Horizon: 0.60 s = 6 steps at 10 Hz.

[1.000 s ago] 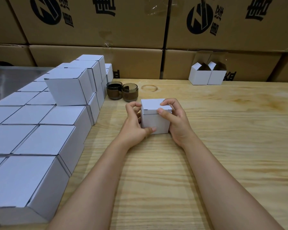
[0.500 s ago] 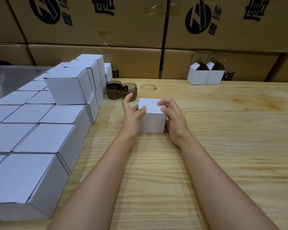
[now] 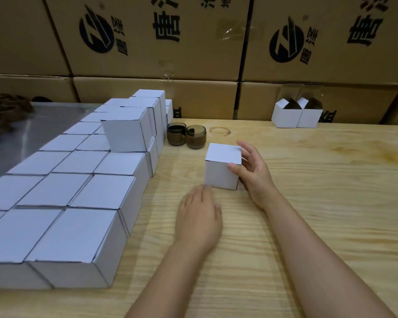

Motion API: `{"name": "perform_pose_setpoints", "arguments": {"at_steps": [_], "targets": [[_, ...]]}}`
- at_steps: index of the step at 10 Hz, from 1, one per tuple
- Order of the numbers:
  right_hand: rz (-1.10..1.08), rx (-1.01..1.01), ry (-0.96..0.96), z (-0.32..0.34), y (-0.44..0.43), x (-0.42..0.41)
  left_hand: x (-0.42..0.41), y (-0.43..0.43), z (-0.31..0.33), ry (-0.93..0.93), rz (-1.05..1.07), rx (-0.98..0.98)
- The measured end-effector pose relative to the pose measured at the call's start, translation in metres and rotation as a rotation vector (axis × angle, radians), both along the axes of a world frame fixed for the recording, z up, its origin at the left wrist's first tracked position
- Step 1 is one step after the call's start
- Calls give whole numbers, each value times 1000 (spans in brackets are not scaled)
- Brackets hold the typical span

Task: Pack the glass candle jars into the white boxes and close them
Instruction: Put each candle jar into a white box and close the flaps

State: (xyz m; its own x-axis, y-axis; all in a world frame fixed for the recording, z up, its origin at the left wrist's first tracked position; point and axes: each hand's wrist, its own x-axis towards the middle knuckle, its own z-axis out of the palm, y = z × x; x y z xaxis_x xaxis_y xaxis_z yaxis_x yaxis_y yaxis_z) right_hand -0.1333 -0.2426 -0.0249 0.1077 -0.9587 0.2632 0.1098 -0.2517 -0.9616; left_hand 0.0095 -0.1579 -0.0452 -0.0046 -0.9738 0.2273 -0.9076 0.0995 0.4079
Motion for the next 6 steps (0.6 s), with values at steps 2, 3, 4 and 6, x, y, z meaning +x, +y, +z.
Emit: {"name": "perform_pose_setpoints", "arguments": {"at_steps": [2,3,4,6], "targets": [[16,-122,18,33,22,29,1,9,0,-80,20,-43],[113,-189,22,61,36,63,0,8,2,-113,2,-18],[172,-179,103,88,42,102,0,9,4,-83,-17,37],[242,-98,231,107,35,159,8,15,11,30,-67,38]]}}
